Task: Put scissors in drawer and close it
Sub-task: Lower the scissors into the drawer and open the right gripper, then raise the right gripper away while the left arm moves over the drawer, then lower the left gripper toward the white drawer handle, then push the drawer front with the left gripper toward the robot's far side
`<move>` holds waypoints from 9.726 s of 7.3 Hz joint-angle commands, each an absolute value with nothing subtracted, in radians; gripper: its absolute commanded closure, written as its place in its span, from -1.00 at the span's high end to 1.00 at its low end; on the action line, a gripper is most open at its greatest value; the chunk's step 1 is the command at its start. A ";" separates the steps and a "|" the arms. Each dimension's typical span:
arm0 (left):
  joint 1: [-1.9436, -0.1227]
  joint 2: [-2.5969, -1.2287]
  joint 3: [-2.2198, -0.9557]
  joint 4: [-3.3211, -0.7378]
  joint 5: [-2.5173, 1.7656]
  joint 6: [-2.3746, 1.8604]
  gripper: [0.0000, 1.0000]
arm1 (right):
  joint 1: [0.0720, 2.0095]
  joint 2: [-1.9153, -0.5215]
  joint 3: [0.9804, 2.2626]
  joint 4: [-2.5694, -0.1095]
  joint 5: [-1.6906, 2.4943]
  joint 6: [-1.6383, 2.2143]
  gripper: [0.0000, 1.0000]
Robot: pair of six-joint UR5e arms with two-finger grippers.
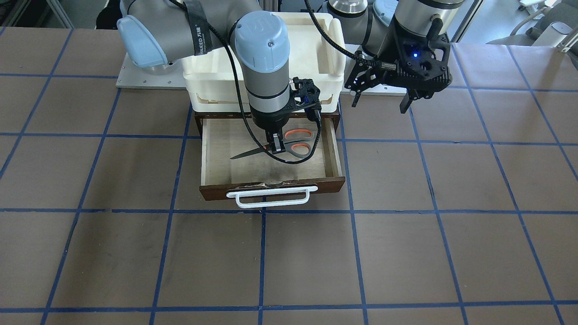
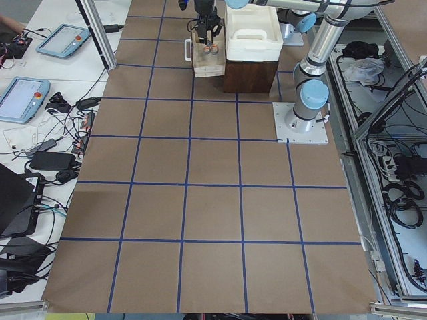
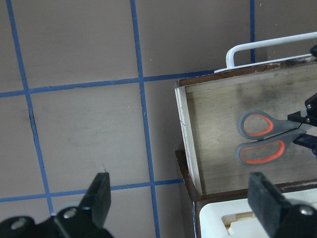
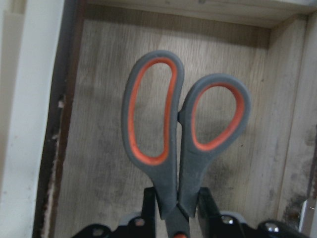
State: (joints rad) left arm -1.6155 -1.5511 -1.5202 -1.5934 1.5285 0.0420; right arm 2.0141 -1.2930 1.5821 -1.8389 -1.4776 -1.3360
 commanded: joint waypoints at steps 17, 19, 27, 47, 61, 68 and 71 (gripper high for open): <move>-1.664 -1.767 -1.390 -1.409 1.535 -0.058 1.00 | 1.714 -1.462 1.589 -1.786 -1.531 -0.983 1.00; -1.765 -1.927 -1.343 -1.278 1.563 -0.090 1.00 | 1.665 -1.509 1.591 -1.752 -1.532 -0.691 1.00; -1.784 -2.203 -1.223 -1.331 1.546 -0.150 1.00 | 1.626 -1.617 1.589 -1.554 -1.603 -0.086 1.00; -1.772 -2.123 -1.281 -1.710 1.520 -0.150 1.00 | 1.628 -1.615 1.591 -1.563 -1.563 -0.035 1.00; -1.868 -2.077 -1.310 -1.482 1.486 -0.149 1.00 | 1.631 -1.641 1.606 -1.542 -1.572 -0.035 1.00; -1.888 -2.034 -1.388 -1.513 1.451 -0.150 1.00 | 1.632 -1.655 1.605 -1.555 -1.559 -0.035 1.00; -1.902 -2.031 -1.388 -1.548 1.453 -0.152 1.00 | 1.632 -1.667 1.603 -1.557 -1.559 -0.034 1.00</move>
